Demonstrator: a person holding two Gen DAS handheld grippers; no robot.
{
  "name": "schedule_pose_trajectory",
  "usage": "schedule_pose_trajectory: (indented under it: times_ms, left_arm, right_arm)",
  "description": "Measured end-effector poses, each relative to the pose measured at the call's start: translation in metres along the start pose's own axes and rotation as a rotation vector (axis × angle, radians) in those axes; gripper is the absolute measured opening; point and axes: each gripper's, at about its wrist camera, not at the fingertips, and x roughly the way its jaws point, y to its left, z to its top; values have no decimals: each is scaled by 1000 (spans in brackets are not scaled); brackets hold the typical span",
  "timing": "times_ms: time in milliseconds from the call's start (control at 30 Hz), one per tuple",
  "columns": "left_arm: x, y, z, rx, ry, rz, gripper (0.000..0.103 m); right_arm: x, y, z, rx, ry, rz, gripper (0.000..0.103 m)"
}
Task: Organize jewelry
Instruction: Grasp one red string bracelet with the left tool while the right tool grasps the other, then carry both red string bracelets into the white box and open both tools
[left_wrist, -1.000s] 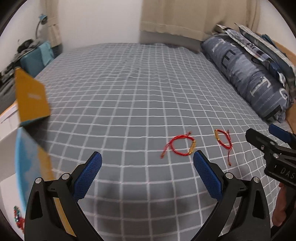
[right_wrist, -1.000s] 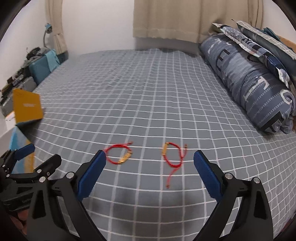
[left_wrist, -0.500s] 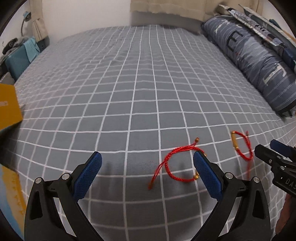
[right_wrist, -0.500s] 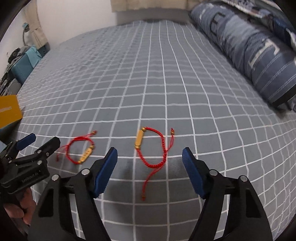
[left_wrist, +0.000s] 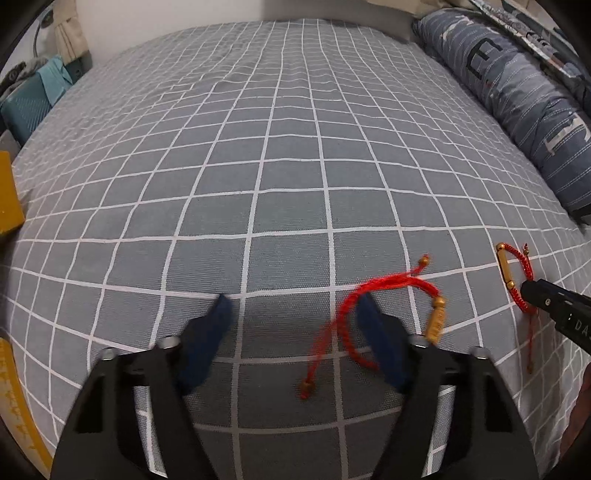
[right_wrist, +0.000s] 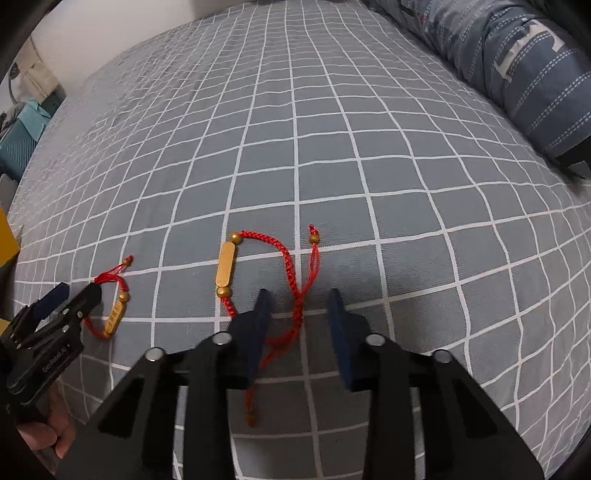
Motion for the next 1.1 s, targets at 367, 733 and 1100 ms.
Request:
schedule_pose_trajectory:
  times_ms: [367, 733, 1100]
  left_arm:
    - [-7, 9, 11, -8, 34, -15, 4]
    - [-34, 5, 12, -9, 2, -49, 4]
    - [-87, -3, 17, 19, -67, -64, 4]
  right_arm:
    - [-4, 5, -2, 4, 7, 6, 4]
    - [-24, 8, -3, -1, -31, 19, 4]
    - [-70, 23, -8, -23, -119, 40, 4]
